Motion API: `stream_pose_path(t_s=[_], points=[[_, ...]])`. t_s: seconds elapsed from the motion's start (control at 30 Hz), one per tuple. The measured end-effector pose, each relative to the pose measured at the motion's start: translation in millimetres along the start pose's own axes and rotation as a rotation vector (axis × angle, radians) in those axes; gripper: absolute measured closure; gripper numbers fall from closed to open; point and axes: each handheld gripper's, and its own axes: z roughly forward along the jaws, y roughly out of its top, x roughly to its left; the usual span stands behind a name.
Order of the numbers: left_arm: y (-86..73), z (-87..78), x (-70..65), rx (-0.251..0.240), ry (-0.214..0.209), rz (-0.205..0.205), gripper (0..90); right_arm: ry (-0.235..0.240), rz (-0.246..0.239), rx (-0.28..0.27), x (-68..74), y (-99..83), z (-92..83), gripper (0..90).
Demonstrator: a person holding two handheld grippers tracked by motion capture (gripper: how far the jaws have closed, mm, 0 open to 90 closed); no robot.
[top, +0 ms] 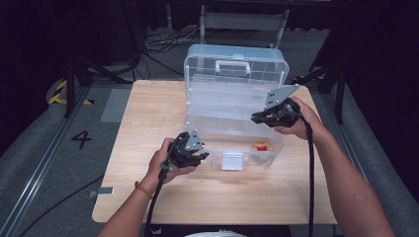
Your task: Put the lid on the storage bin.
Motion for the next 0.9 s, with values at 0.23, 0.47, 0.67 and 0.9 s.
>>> stream_pose_path(t_s=[0.23, 0.47, 0.67, 0.9], points=[[6.0, -1.3, -3.3, -0.005, -0.003, 0.025, 67.5, 0.001, 0.004, -0.009, 3.8, -3.1, 0.3, 84.2], [7.8, -24.8, 1.8, -0.086, -0.031, 0.053, 72.7, 0.003, 0.016, -0.036, 7.4, -7.8, 1.0, 83.9], [-3.8, -54.9, 20.8, -0.162, 0.019, -0.012, 76.7, 0.008, 0.020, -0.046, 8.0, -9.4, 1.4, 83.5], [-18.2, -70.2, 41.3, -0.195, 0.107, -0.096, 86.5, 0.013, 0.030, -0.065, 9.1, -11.6, 2.5, 83.0]])
